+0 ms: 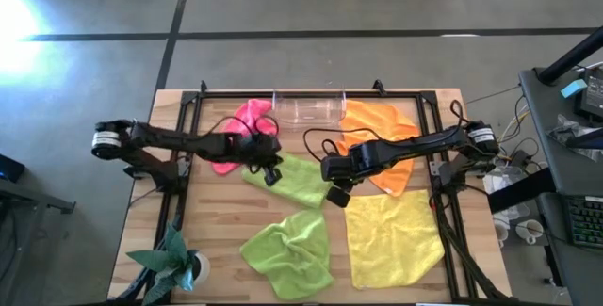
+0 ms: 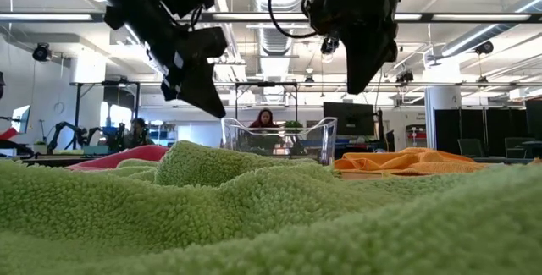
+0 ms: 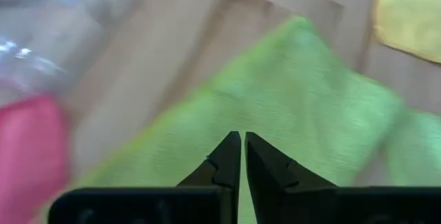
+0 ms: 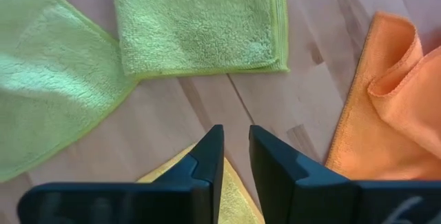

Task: Fold microfiber towels
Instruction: Fold the top green microfiber towel

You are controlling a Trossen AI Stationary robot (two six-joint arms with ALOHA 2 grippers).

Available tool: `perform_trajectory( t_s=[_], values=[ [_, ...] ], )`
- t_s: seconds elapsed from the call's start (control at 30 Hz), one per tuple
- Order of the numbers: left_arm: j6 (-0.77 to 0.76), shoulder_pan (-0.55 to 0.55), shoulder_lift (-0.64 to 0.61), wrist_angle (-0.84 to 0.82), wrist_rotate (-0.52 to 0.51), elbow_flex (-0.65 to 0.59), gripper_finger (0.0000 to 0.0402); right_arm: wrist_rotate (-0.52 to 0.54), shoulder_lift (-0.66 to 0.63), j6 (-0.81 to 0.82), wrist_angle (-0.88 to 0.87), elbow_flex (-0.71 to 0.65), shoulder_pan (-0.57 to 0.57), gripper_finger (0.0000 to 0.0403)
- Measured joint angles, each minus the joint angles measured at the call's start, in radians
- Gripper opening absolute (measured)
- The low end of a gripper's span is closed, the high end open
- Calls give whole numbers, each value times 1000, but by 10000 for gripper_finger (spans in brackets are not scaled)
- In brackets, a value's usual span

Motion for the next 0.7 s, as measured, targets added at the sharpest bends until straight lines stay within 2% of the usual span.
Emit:
perform_trajectory(
  t_s=[0.37, 0.57, 0.7],
  values=[
    [-87, -255, 119, 45, 58, 13, 8, -4, -11, -95, -12, -1, 0, 52],
    [-175, -334, 218, 67, 57, 24, 8, -4, -11, -153, -14, -3, 0, 52],
    [-184, -366, 278, 154, 62, 43, 8, -4, -11, -164, -17, -7, 0, 51]
  ],
)
